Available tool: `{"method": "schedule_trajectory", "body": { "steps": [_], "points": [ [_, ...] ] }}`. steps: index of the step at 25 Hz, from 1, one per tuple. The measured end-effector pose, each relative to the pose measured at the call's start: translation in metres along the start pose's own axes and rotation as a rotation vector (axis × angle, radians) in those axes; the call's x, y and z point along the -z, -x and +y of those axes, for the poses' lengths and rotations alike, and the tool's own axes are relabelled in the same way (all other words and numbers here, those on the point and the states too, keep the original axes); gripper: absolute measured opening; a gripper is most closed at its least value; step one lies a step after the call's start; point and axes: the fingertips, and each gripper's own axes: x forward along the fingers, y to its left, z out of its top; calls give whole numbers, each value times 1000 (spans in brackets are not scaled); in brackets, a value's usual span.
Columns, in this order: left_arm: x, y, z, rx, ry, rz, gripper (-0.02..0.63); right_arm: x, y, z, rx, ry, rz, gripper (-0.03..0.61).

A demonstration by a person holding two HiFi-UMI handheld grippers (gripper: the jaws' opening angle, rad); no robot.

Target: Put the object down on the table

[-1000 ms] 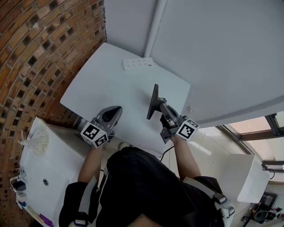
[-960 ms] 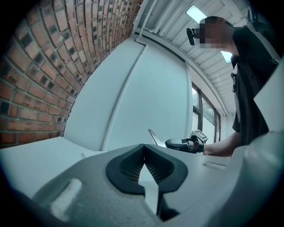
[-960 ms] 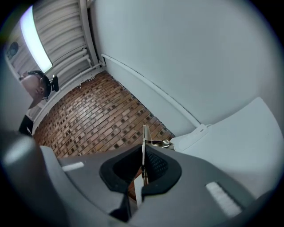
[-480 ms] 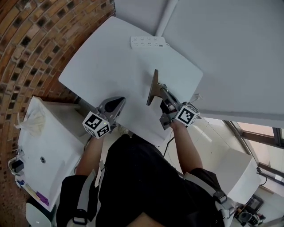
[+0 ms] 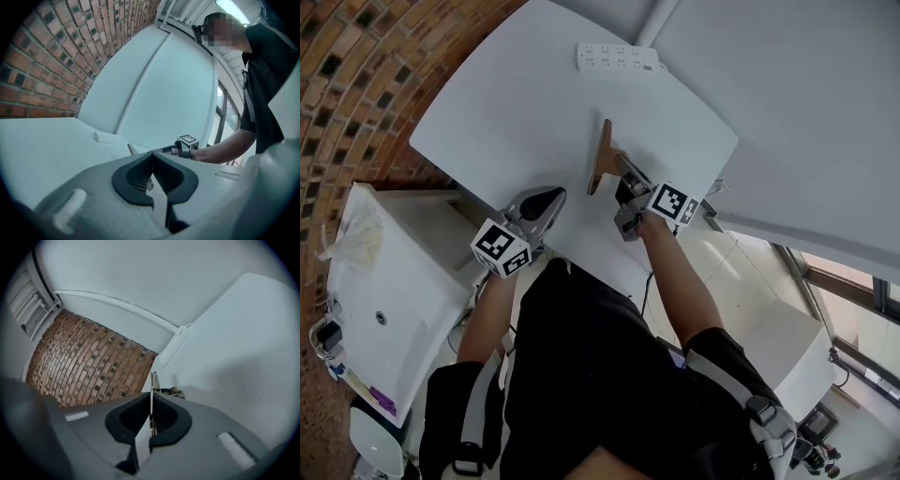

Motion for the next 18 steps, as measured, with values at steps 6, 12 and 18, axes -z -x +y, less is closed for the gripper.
{"method": "schedule_trajectory", "body": {
  "steps": [6,12,18],
  "points": [
    [9,4,7,-35,11,25,0,11,-26,-22,49,-23,81,8],
    [18,9,6,-38,40,28,0,20,-39,-35,74,-45,105,8],
    [19,14,7,-38,39,40,0,22,-44,-45,132,-67,96,8]
  ]
}}
